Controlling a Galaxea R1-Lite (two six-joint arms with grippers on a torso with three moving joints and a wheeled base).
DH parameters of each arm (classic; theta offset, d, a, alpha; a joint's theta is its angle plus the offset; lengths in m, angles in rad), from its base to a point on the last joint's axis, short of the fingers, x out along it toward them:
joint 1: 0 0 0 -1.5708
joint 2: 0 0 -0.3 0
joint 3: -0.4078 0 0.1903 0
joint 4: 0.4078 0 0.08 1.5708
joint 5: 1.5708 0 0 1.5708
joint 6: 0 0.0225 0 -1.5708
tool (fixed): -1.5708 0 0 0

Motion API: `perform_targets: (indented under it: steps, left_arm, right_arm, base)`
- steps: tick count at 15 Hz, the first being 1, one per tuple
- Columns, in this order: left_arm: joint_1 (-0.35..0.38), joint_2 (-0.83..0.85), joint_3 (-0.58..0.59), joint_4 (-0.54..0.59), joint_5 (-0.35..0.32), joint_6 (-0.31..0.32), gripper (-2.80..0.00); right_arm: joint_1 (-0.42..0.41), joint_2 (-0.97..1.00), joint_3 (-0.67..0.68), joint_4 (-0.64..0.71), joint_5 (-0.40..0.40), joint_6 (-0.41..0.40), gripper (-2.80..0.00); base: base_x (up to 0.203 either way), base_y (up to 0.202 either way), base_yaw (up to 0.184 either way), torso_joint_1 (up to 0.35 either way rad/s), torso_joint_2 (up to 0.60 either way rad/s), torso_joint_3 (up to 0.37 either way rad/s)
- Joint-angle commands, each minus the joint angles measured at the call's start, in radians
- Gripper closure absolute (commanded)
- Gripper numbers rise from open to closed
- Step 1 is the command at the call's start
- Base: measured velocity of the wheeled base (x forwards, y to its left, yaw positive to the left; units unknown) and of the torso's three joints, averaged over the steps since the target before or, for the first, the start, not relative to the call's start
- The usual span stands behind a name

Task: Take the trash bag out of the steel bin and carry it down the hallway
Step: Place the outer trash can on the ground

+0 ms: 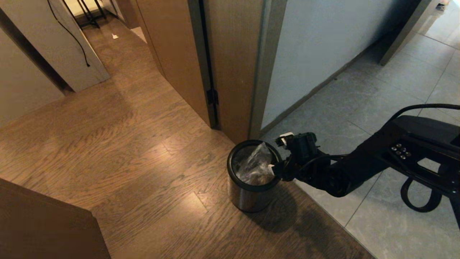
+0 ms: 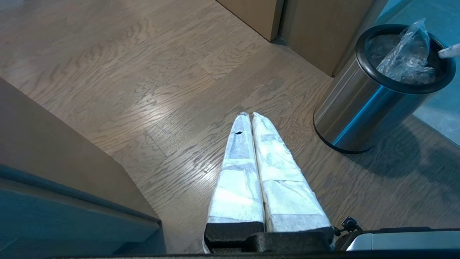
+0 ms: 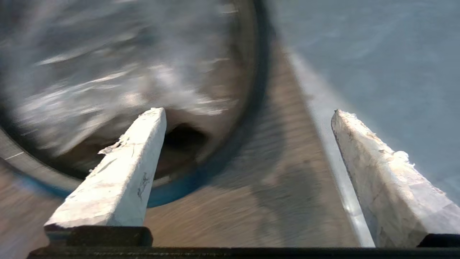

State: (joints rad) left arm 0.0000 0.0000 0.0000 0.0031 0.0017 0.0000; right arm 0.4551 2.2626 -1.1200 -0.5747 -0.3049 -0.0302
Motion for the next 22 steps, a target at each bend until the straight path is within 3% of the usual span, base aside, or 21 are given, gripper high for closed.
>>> perform_targets:
  steps: [1,7,10,22]
  left_arm:
    - [0.000,0.000,0.000,0.000,0.000,0.000,0.00]
    - [0.000,0.000,0.000,0.000,0.000,0.000,0.00]
    - [0.000,0.000,0.000,0.000,0.000,0.000,0.00]
    - [0.000,0.000,-0.001,0.000,0.000,0.000,0.00]
  right_arm:
    - [-0.009,0.015,-0.005,-0.006,-0.006,0.000,-2.80]
    - [-0.007,0.086,-0.042,-0.054,-0.007,-0.005,-2.80]
    - [-0.010,0.104,-0.043,-0.093,-0.005,-0.063,-2.80]
    - [-0.033,0.186,-0.113,-0.098,-0.011,-0.066,-2.80]
  base:
    - [0.000,0.000,0.000,0.000,0.00,0.000]
    - [0.000,0.000,0.000,0.000,0.00,0.000]
    - [0.000,0.000,0.000,0.000,0.00,0.000]
    - [0.000,0.000,0.000,0.000,0.00,0.000]
